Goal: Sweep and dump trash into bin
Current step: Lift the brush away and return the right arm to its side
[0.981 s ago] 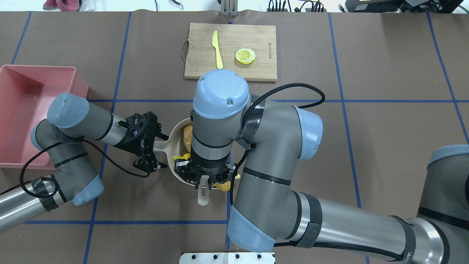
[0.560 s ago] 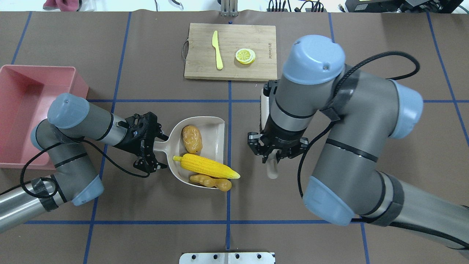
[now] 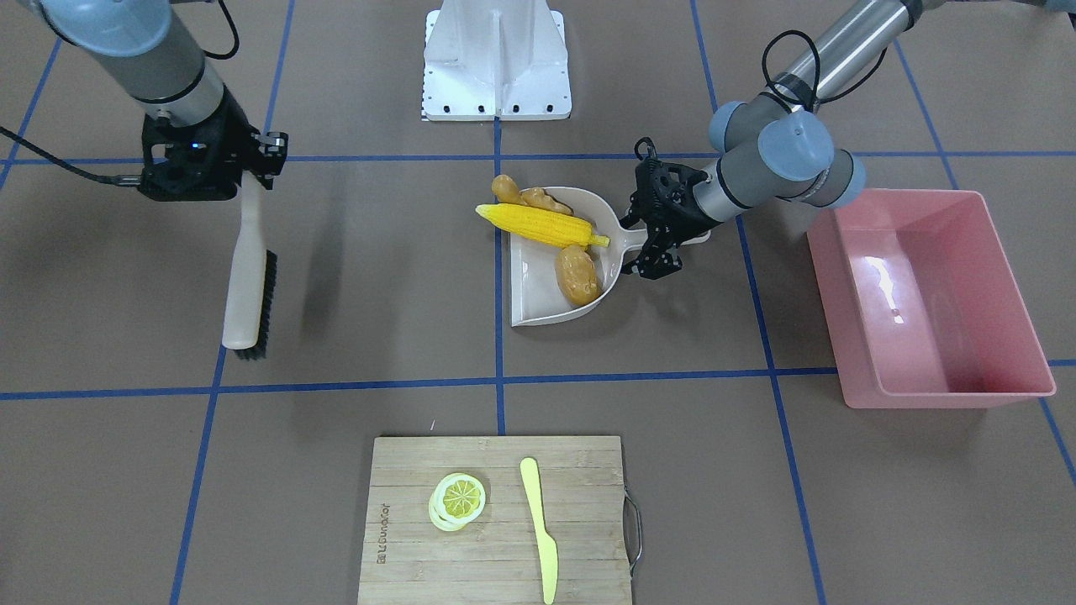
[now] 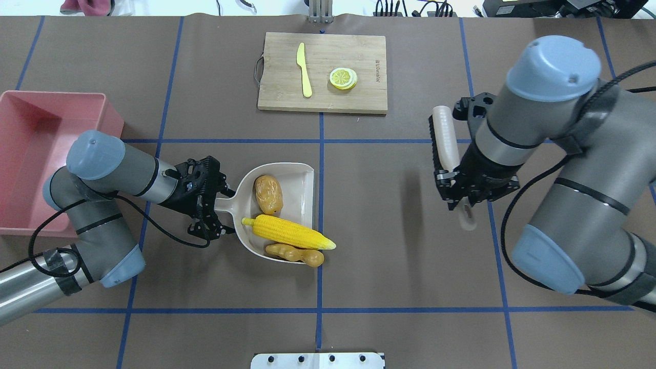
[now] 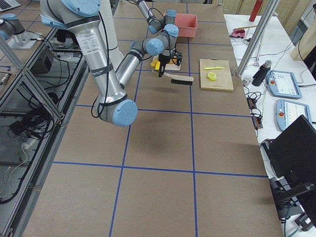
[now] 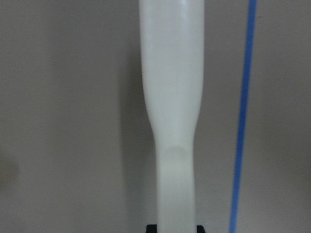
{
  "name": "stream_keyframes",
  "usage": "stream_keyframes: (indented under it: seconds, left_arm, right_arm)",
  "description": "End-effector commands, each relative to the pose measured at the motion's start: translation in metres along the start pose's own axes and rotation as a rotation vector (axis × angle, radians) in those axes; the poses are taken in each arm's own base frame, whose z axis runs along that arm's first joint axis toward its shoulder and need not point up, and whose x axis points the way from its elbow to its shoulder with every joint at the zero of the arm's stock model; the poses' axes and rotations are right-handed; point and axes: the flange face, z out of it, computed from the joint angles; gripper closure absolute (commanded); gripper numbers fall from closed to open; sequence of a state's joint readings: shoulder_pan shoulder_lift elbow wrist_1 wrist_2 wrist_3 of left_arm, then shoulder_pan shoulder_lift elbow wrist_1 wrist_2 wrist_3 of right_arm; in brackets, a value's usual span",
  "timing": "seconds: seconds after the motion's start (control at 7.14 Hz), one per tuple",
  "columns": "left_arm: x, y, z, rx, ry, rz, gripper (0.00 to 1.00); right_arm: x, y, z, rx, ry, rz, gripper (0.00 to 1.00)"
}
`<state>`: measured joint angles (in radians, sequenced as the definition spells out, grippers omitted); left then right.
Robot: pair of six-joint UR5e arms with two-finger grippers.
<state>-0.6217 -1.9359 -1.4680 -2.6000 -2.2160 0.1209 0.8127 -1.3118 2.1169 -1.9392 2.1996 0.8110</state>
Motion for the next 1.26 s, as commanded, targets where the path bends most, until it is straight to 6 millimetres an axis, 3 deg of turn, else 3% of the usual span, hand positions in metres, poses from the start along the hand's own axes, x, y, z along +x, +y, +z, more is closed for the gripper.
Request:
stream_keyframes:
  seconds: [0.0, 0.28, 1.12]
  left_arm:
    - [0.000, 0.000, 0.000, -0.002, -0.003, 0.004, 0.38]
    - [-0.001, 0.001, 0.001, -0.002, -0.010, 0.006, 0.45]
    - [-0.001, 0.000, -0.001, 0.000, -0.011, 0.009, 0.81]
  right_arm:
    - [0.103, 0.002, 0.008, -0.018, 0.069, -0.050, 1.00]
    - [0.143, 0.002, 0.004, -0.027, 0.070, -0.060, 1.00]
    - [0.158, -0.002, -0.007, -0.011, 0.068, -0.041, 1.00]
